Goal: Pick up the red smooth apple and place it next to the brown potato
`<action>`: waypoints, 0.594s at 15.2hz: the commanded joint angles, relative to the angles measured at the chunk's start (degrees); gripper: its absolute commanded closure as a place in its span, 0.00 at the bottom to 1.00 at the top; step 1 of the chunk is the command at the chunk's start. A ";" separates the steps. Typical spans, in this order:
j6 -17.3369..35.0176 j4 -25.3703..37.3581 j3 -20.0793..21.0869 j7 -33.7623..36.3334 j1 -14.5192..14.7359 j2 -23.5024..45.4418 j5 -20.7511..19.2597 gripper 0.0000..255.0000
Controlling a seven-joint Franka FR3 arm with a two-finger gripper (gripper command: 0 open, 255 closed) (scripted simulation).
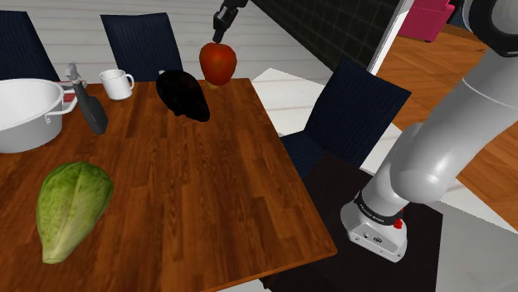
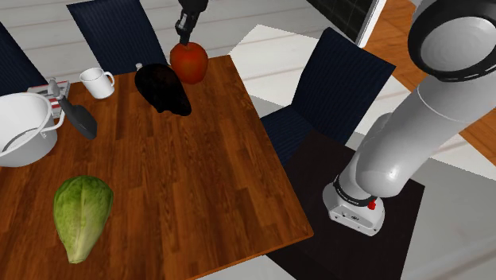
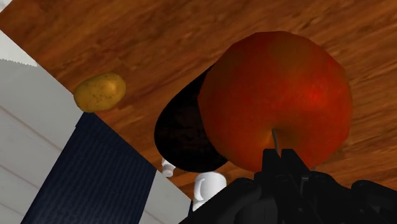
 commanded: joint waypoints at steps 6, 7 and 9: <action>-4.94 18.15 -2.81 -5.97 -3.04 14.09 2.73 1.00; -5.93 21.31 -3.07 -6.64 -3.57 16.39 3.14 1.00; -8.25 28.31 -3.47 -7.81 -4.74 21.32 3.94 1.00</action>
